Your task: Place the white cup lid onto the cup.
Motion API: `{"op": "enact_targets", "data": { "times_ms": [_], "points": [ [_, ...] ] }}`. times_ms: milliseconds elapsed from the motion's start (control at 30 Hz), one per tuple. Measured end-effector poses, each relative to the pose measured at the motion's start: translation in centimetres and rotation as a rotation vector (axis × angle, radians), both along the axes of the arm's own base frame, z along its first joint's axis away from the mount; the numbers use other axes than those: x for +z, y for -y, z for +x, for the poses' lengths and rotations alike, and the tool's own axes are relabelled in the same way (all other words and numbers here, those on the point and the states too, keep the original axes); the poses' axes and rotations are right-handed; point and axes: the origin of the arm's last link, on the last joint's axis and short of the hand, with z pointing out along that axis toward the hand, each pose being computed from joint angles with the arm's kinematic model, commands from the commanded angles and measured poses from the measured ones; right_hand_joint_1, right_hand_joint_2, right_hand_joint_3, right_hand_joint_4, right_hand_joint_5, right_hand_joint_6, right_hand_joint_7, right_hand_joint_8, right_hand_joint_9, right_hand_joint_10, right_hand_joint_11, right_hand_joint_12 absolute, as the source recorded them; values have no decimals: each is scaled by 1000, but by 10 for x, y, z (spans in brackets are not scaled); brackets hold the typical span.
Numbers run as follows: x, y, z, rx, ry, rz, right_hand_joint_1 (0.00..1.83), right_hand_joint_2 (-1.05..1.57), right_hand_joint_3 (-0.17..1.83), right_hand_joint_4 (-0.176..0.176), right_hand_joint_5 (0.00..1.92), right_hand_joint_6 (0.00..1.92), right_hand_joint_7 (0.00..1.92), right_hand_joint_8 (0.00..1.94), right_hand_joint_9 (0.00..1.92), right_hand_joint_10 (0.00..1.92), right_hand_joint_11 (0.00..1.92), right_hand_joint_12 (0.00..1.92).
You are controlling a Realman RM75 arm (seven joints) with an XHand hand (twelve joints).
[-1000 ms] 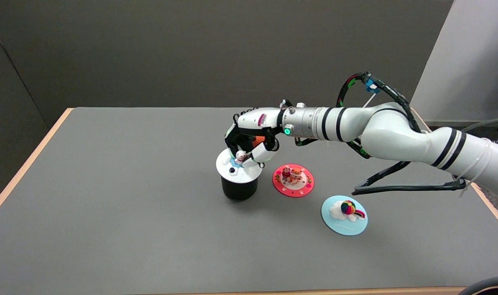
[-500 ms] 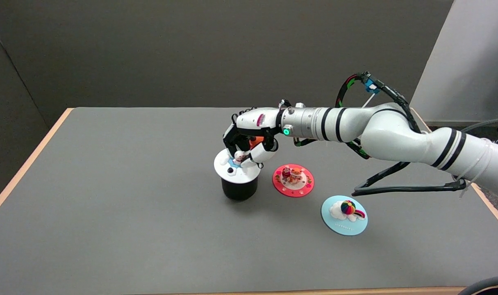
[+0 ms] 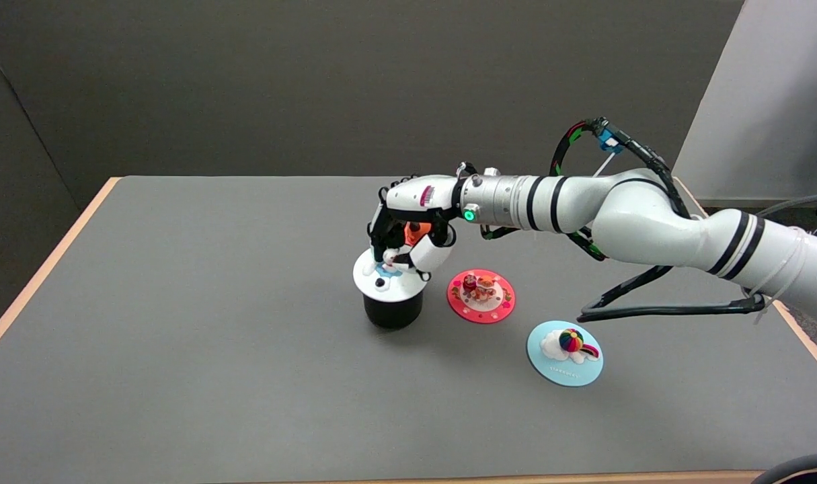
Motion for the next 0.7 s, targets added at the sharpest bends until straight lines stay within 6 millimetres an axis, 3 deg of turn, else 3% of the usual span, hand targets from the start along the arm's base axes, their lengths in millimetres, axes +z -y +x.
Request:
{"op": "enact_targets", "data": {
  "times_ms": [433, 633, 700],
  "points": [
    [0, -1, -1, 1, 3, 1, 942, 743, 873, -23, 891, 404, 801, 823, 748, 824, 625, 339],
    [0, -1, -1, 2, 4, 1, 897, 715, 902, -32, 850, 310, 838, 572, 712, 654, 568, 340],
    [0, -1, 0, 5, 6, 1, 952, 694, 840, -51, 832, 275, 862, 438, 723, 510, 552, 299]
  ]
}}
